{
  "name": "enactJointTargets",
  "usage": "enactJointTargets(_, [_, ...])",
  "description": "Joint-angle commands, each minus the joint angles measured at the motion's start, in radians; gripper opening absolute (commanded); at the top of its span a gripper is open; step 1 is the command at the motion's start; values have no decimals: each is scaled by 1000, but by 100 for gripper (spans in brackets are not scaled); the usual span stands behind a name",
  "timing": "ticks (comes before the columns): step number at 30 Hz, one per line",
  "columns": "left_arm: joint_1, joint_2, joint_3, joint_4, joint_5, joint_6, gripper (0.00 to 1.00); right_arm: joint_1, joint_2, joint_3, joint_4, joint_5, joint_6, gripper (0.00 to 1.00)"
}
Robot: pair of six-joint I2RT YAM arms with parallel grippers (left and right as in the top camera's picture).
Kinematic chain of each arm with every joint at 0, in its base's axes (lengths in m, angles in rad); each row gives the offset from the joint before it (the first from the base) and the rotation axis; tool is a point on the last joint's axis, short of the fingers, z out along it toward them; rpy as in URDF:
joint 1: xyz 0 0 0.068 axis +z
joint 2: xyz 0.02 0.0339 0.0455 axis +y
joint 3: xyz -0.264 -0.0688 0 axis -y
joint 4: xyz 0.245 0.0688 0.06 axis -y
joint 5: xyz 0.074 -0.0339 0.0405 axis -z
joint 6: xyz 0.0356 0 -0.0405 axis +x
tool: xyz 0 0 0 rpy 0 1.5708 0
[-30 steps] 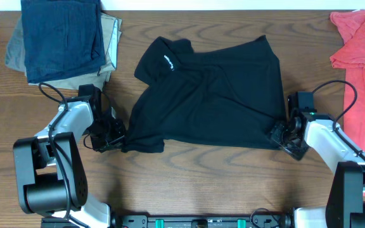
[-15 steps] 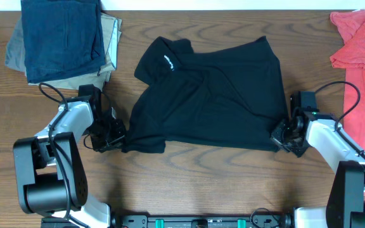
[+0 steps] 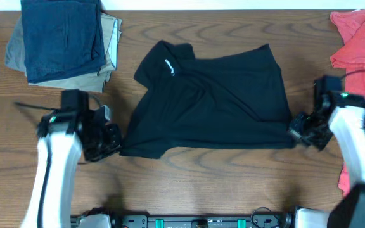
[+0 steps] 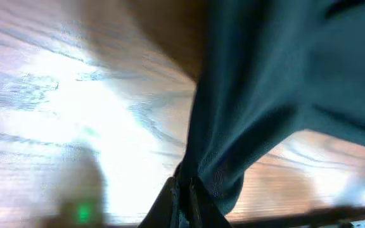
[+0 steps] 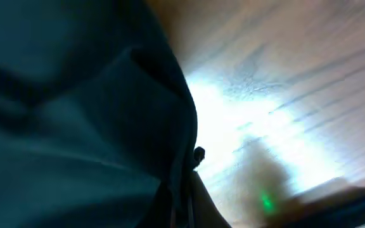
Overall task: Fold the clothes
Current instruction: 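Lift the shirt hem with both grippers and fling it upward away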
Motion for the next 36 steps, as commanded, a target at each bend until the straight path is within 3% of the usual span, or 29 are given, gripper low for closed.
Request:
enactJointTargets(1, [-4, -171, 120, -77, 4, -1, 6, -11, -115, 142, -69, 18, -102, 1])
enactJointTargets(6, [-4, -333, 414, -241, 3, -4, 6, -12, -240, 376, -227, 18, -179, 1])
enactJointTargets(11, [-4, -354, 792, -364, 3, -17, 6, -11, -306, 639, -396, 18, -221, 1])
enactJointTargets(17, [-4, -345, 1075, -372, 2, -51, 6, -11, -310, 950, -534, 18, -261, 1])
enactJointTargets(23, [-4, -309, 1080, -301, -9, -73, 6, -11, -287, 1054, -523, 23, -261, 1])
enactJointTargets(29, [-4, -111, 1077, -257, -9, -60, 6, -11, -179, 1054, -457, 34, -261, 1])
enactJointTargets(32, [-4, 19, 1077, -145, -8, -60, 6, -11, -93, 1054, -352, 34, -258, 1])
enactJointTargets(36, [-4, 203, 1078, 116, -4, -63, 6, -11, 45, 1054, -133, 29, -252, 1])
